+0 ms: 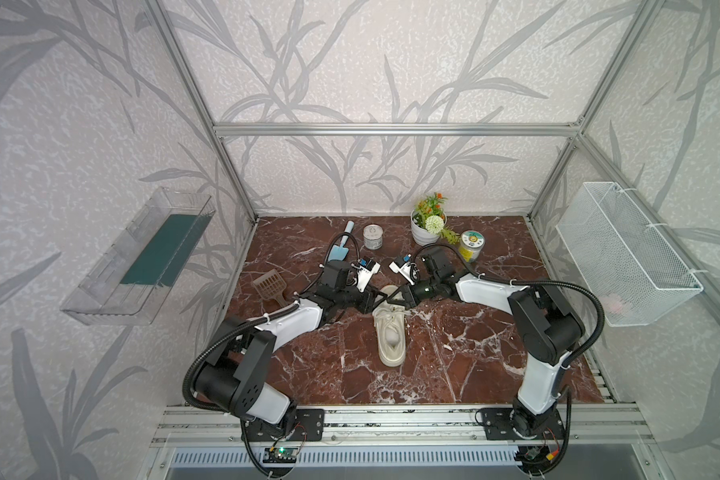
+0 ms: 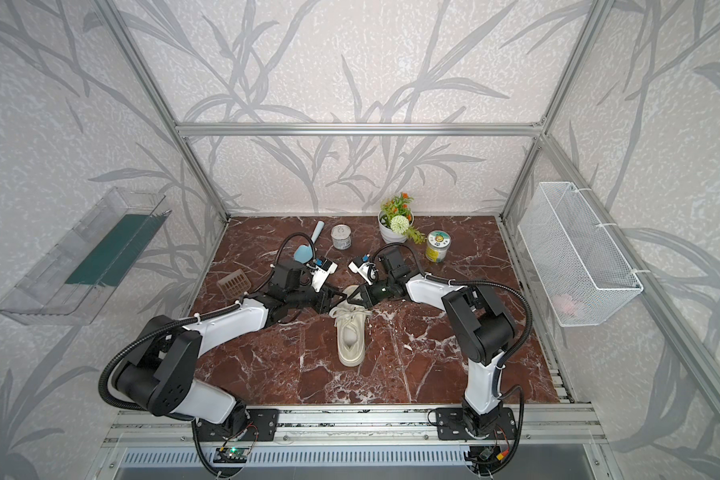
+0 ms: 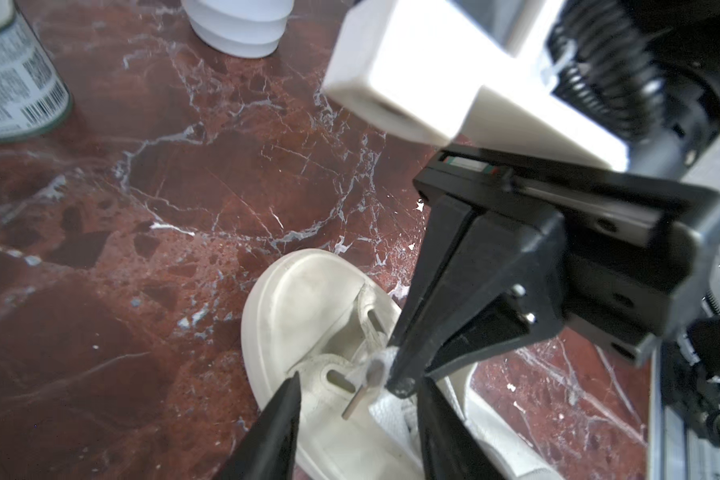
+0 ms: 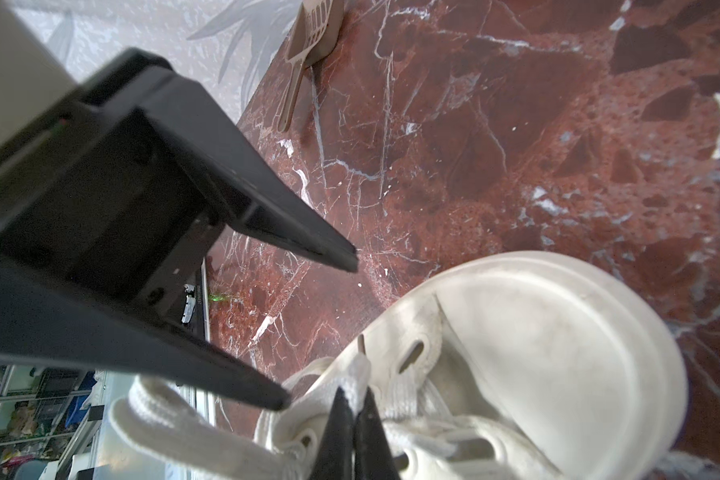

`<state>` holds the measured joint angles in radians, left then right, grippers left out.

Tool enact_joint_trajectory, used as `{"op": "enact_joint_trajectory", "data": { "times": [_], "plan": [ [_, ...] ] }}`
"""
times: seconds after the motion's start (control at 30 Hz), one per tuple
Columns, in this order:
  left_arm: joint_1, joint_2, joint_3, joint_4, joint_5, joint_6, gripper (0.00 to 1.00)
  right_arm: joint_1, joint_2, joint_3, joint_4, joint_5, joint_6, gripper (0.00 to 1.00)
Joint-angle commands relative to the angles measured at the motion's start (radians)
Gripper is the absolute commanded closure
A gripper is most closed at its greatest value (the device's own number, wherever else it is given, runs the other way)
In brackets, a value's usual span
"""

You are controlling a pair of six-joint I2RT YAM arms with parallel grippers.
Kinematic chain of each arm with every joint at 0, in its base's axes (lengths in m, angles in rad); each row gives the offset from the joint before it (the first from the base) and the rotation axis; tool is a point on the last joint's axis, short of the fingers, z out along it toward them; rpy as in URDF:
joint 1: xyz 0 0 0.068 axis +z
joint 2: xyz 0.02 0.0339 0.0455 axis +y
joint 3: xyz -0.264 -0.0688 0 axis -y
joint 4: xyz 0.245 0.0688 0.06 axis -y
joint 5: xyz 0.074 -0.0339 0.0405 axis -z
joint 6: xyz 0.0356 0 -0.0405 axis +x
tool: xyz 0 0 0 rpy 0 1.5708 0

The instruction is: Tie the shoes

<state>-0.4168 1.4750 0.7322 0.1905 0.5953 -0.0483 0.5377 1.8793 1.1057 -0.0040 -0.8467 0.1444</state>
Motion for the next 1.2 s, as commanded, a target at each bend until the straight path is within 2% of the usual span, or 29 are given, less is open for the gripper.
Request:
{"op": "enact_joint_trajectory", "data": {
  "times": [0.0,0.3,0.47,0.77,0.9,0.97,1.07,1.13,1.17],
  "plan": [
    [0.028,-0.077,-0.03,0.002,-0.001,-0.012,0.43,0.005,-0.019,-0.011,0.012,-0.004,-0.002,1.0],
    [0.047,-0.22,-0.122,-0.023,0.082,-0.068,0.3,0.005,-0.024,-0.004,-0.015,0.007,-0.025,1.0],
    [0.032,-0.263,-0.167,-0.007,0.129,-0.103,0.28,0.004,-0.023,0.0,-0.037,0.009,-0.043,1.0],
    [-0.007,-0.265,-0.196,-0.008,0.129,-0.109,0.28,0.005,-0.02,0.01,-0.051,0.01,-0.053,1.0],
    [-0.014,-0.245,-0.198,-0.032,0.11,-0.091,0.41,0.005,-0.025,0.015,-0.053,0.012,-0.053,1.0],
    [-0.013,-0.24,-0.195,-0.037,0.102,-0.083,0.55,0.005,-0.029,0.014,-0.057,0.013,-0.055,1.0],
    [-0.013,-0.233,-0.192,-0.035,0.091,-0.076,0.85,0.005,-0.04,0.011,-0.063,0.021,-0.059,1.0],
    [-0.014,-0.226,-0.19,-0.039,0.087,-0.071,0.97,0.003,-0.05,0.008,-0.071,0.034,-0.06,1.0],
    [-0.014,-0.226,-0.189,-0.043,0.086,-0.068,1.0,0.002,-0.056,0.003,-0.07,0.039,-0.061,1.0]
  ]
}}
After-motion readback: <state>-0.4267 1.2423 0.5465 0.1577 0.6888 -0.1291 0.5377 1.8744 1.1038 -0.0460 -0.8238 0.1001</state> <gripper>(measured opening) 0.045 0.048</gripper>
